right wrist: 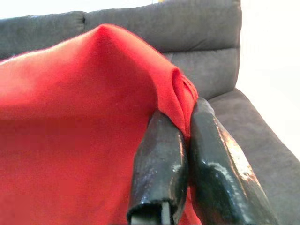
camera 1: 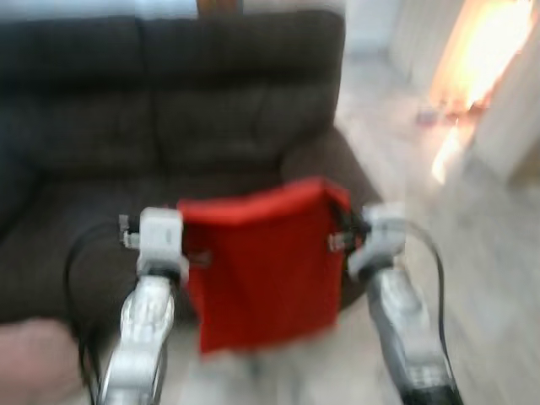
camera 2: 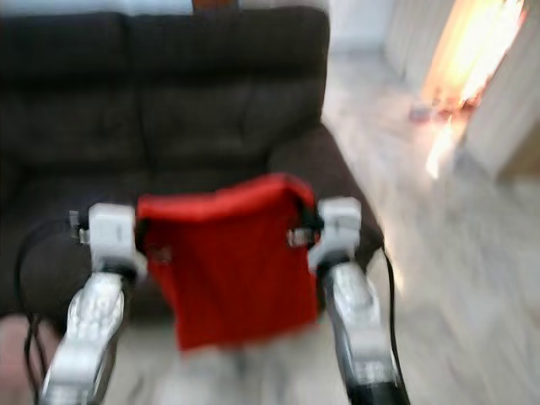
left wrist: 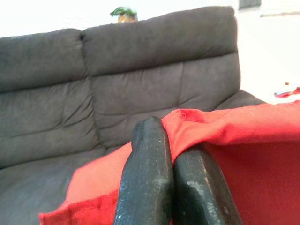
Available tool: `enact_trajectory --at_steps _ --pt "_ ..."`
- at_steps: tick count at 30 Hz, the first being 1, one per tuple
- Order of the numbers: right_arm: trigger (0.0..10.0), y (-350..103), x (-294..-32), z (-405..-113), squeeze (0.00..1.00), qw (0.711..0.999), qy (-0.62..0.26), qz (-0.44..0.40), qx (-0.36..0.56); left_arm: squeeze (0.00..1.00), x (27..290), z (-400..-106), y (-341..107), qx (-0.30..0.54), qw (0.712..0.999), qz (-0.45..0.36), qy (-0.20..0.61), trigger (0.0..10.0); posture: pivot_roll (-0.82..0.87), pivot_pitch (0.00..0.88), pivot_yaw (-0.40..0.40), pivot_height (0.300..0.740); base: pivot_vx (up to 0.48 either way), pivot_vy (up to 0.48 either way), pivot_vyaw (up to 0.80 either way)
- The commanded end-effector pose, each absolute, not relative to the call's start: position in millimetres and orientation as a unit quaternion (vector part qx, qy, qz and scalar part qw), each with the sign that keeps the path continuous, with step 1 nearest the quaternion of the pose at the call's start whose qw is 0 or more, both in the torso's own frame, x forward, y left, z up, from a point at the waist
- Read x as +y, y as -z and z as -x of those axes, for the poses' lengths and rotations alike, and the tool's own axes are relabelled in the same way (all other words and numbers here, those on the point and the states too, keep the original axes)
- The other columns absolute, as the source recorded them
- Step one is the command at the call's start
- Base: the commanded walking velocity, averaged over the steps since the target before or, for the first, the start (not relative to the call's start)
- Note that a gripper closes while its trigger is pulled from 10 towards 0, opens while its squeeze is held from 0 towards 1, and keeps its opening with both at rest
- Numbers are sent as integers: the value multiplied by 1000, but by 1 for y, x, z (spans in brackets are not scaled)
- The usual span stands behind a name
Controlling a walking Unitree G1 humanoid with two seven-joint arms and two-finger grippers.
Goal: Move the pillow to the sofa from floor
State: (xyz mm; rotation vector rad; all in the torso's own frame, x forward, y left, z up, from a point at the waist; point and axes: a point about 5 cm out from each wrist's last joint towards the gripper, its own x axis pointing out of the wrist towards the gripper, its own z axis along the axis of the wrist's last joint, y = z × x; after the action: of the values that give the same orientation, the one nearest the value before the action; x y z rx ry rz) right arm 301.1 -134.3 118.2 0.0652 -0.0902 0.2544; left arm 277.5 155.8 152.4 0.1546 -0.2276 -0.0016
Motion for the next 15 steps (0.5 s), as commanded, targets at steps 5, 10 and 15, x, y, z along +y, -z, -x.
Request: enact_trajectory --at_steps 5,10,15 --pt "10000 -140 -125 -305 0 985 -140 -35 -93 0 159 -276 -172 -162 983 -87 -8 10000 62 0 25 740 0 0 0" --pt "10000 -140 -125 -305 0 985 -139 -36 -94 0 151 -276 -179 -176 979 -98 14 10000 62 0 26 740 0 0 0" --pt "10000 -141 -125 -305 0 985 -138 -39 -98 0 150 -276 -182 -178 979 -94 17 10000 63 0 27 740 0 0 0"
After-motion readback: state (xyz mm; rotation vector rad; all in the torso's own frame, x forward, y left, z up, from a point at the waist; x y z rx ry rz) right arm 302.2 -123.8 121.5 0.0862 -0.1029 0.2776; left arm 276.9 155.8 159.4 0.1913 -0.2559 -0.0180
